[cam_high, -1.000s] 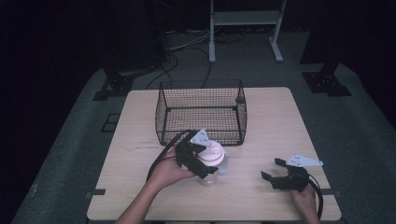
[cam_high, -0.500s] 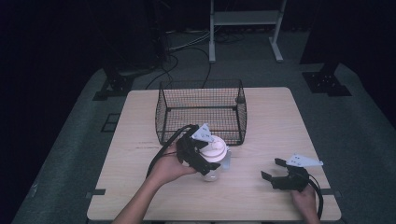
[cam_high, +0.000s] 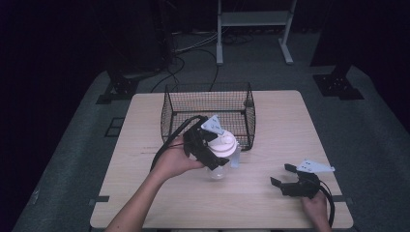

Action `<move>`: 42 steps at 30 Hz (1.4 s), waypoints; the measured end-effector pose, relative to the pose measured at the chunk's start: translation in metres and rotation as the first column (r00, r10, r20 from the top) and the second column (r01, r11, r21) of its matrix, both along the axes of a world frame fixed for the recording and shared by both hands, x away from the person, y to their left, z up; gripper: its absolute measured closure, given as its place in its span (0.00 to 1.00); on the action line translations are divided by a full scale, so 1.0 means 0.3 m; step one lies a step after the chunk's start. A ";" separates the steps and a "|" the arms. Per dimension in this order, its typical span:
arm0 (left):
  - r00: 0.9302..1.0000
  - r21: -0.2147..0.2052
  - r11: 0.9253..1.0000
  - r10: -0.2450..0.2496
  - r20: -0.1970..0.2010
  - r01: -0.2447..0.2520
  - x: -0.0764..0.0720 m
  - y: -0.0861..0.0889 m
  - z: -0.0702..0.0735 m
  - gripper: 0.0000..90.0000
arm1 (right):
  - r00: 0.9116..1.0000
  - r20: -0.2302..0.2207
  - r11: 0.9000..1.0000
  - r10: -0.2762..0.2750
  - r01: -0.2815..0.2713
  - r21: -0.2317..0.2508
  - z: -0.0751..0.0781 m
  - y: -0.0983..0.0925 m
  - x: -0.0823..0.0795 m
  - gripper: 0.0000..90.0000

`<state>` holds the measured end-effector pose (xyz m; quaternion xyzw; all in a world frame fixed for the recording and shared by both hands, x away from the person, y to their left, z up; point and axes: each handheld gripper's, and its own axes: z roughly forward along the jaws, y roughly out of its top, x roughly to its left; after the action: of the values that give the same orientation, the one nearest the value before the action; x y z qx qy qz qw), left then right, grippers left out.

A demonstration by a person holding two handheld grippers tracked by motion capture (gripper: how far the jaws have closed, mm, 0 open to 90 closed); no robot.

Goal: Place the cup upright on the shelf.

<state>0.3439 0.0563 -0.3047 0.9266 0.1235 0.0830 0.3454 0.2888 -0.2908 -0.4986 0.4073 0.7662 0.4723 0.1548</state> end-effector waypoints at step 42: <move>0.997 0.008 0.997 0.077 0.026 -0.077 0.192 -0.030 0.310 0.06 | 1.000 -0.003 1.000 -0.003 0.003 0.012 0.001 -0.004 0.005 0.14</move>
<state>0.4014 0.0472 -0.2119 0.9216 0.1542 0.1089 0.3392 0.2902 -0.2921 -0.4984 0.4101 0.7630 0.4759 0.1520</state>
